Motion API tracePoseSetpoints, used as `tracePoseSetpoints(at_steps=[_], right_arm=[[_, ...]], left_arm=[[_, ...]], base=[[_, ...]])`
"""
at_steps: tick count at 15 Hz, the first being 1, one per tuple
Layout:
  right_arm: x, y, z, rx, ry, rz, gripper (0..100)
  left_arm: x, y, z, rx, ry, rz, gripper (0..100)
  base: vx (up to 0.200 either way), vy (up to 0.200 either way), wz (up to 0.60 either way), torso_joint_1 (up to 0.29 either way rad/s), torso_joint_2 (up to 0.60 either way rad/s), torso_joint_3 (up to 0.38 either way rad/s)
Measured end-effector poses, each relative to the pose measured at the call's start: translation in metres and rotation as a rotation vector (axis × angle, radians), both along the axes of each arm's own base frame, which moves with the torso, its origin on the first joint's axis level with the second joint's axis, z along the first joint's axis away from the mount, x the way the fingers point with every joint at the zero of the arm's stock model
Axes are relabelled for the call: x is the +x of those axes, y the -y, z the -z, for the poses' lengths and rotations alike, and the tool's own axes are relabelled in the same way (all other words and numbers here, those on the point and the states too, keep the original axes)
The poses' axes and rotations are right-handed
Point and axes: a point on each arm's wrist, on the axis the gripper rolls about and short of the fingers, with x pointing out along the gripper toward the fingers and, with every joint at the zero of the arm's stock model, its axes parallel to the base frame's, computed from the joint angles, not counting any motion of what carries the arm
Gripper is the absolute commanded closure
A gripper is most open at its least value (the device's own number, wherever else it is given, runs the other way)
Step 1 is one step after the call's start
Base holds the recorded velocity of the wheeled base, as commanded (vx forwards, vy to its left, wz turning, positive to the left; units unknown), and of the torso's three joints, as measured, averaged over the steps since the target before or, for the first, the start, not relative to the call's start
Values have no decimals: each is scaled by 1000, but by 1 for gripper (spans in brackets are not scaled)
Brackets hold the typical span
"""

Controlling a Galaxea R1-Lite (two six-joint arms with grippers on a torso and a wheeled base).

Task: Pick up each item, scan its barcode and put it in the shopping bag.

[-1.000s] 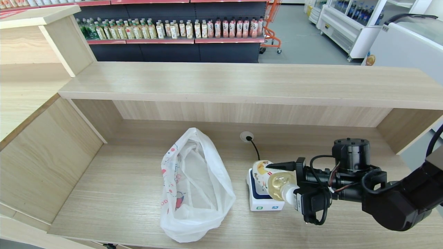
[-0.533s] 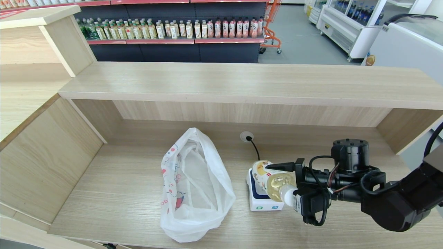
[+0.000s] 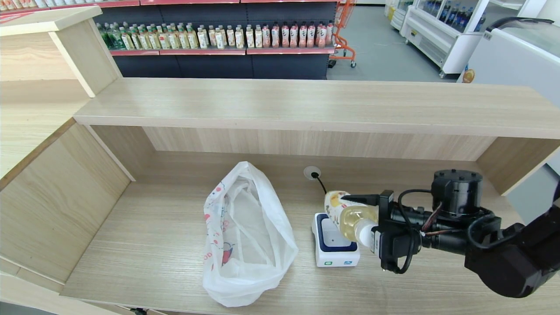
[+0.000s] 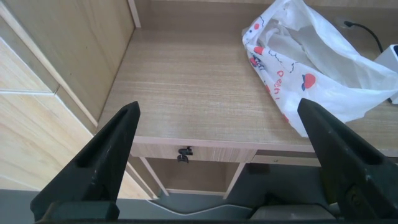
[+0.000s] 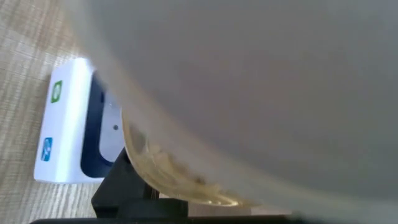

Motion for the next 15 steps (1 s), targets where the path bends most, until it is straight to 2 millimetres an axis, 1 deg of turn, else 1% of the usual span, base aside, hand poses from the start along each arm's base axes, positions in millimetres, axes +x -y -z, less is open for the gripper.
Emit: tracePoseSetpoints(at_steps=[3, 4, 7, 9, 11, 12, 14, 15], right_arm=[[-23, -14, -36, 196, -107, 151, 100], [-31, -20, -48, 292, -176, 194, 100], [-46, -26, -77, 587, -488, 350, 100], [-51, -20, -95, 764, -683, 425, 100], [-55, -13, -105, 917, -825, 462, 100], [-57, -12, -106, 961, -870, 469, 100], [-60, -13, -103, 990, -930, 473, 100], [-61, -18, -101, 1000, -966, 464, 100]], left_arm=[[0, 0, 0, 0, 0, -1, 0], [0, 0, 0, 0, 0, -2, 0], [0, 0, 0, 0, 0, -2, 0], [0, 0, 0, -3, 0, -2, 0], [0, 0, 0, -3, 0, -2, 0], [0, 0, 0, -3, 0, -2, 0], [0, 0, 0, -1, 0, -2, 0], [0, 0, 0, -1, 0, -2, 0]], base=[[0, 0, 0, 0, 0, 0], [0, 0, 0, 0, 0, 0], [0, 0, 0, 0, 0, 0], [0, 0, 0, 0, 0, 0], [0, 0, 0, 0, 0, 0], [0, 0, 0, 0, 0, 0], [0, 0, 0, 0, 0, 0], [0, 200, 0, -2, 2, -2]])
